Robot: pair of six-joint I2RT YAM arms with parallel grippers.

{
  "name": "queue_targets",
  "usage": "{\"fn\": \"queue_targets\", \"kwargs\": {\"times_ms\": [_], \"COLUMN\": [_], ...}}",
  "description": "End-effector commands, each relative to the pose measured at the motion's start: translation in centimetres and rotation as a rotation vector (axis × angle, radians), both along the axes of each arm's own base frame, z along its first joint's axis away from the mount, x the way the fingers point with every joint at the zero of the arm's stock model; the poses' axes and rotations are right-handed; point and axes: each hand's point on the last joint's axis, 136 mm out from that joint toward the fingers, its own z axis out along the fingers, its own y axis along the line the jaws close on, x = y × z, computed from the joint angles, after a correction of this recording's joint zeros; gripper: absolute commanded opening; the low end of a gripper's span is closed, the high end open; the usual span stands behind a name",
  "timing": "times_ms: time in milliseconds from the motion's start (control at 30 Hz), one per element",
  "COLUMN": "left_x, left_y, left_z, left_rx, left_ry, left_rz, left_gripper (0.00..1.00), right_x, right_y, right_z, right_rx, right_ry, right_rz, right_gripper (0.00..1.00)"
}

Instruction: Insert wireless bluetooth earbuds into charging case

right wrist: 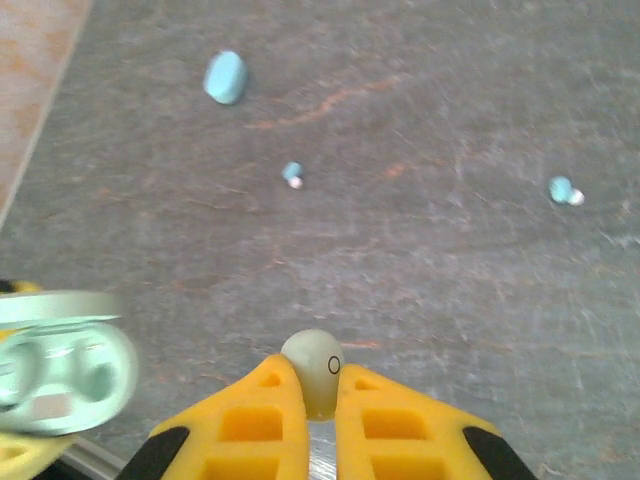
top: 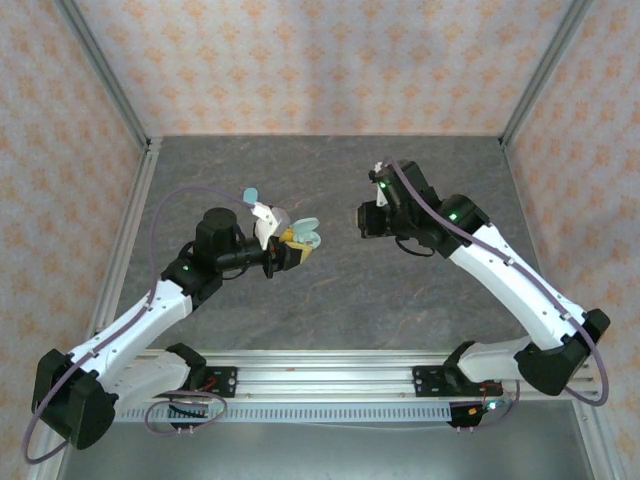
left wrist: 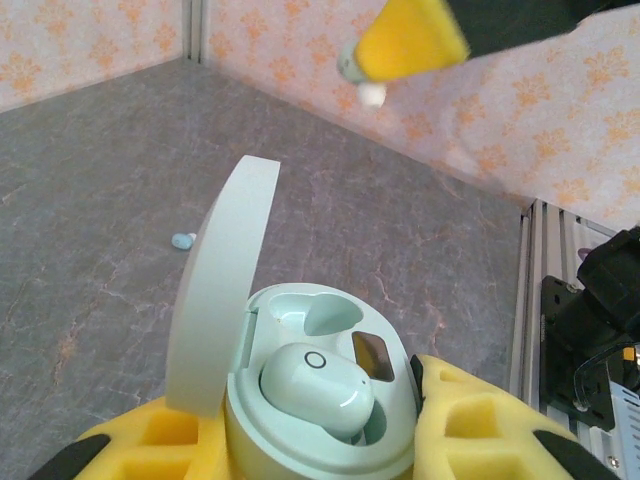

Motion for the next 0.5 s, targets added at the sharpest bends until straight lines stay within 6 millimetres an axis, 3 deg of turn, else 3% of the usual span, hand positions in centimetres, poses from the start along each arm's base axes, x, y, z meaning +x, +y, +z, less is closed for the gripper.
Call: {"fn": "queue_targets", "kwargs": {"times_ms": [0, 167, 467], "left_x": [0.2, 0.5, 0.6], "left_y": [-0.7, -0.7, -0.8], "left_z": [2.9, 2.9, 3.5], "left_rx": [-0.049, -0.049, -0.06], "left_ry": [-0.074, -0.077, -0.09], "left_rz": [-0.024, -0.006, 0.003], "left_gripper": [0.09, 0.09, 0.09], "right_x": [0.1, -1.1, -2.2], "right_y": [0.8, 4.0, 7.3], "right_z": [1.6, 2.9, 2.2], "right_rx": [-0.006, 0.02, -0.019], "right_ry": [-0.055, -0.121, -0.159], "right_rz": [-0.022, 0.073, 0.198], "right_gripper": [0.11, 0.11, 0.12]}}
